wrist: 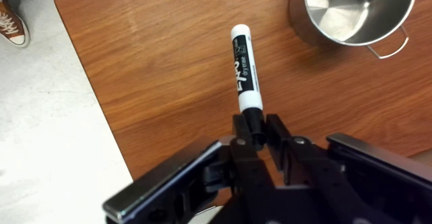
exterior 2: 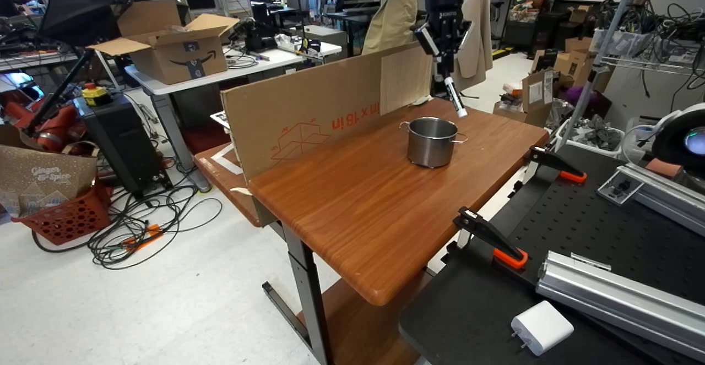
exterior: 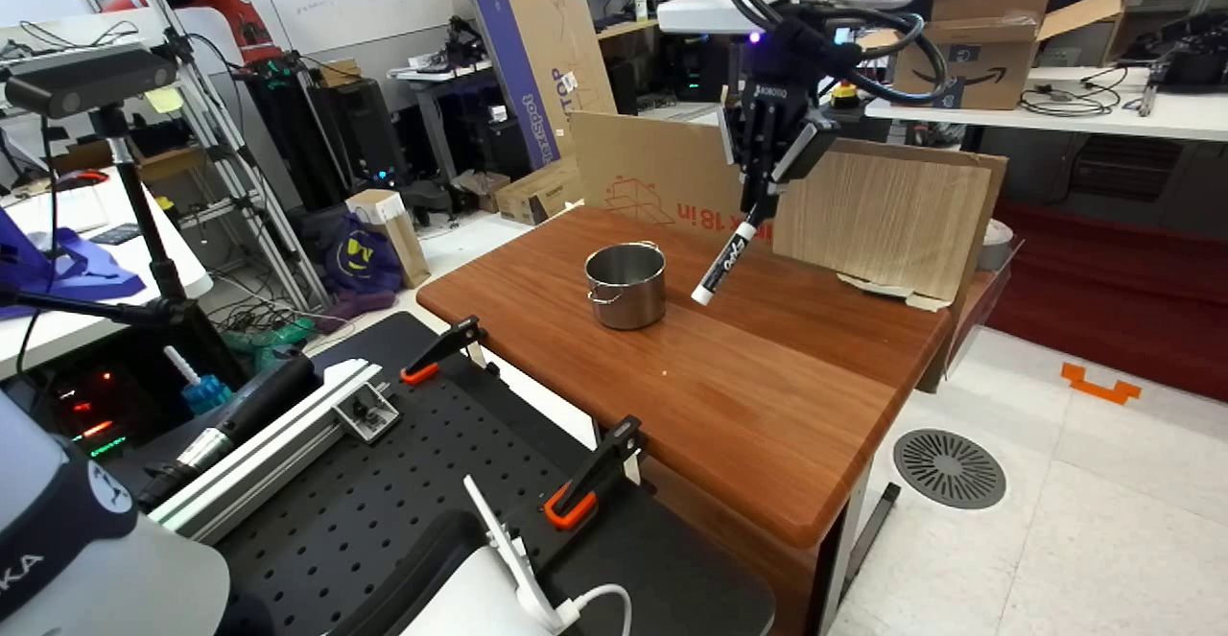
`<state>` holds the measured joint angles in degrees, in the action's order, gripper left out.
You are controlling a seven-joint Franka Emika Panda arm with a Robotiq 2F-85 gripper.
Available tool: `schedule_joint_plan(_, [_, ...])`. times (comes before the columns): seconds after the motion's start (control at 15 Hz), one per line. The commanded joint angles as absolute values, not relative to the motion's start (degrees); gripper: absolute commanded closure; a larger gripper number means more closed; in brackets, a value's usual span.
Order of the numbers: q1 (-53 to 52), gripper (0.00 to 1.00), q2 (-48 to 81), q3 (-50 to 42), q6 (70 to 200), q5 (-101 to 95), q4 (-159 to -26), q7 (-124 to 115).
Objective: Take the marker out of the pot and put it on the table
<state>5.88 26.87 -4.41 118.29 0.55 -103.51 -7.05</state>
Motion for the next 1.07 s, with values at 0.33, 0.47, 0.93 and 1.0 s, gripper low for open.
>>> schedule_joint_plan(0.33, [7.75,0.95,41.09,-4.58,115.53,1.94,-89.17,-5.75])
schedule_joint_plan(0.47, [7.86,0.95,43.68,-4.62,116.21,1.73,-87.06,-6.02])
schedule_joint_plan(0.93, [7.47,0.95,48.74,-4.78,116.91,1.33,-83.60,-6.76])
schedule_joint_plan(1.0, [7.39,0.95,49.18,-4.77,117.02,1.28,-83.39,-6.76])
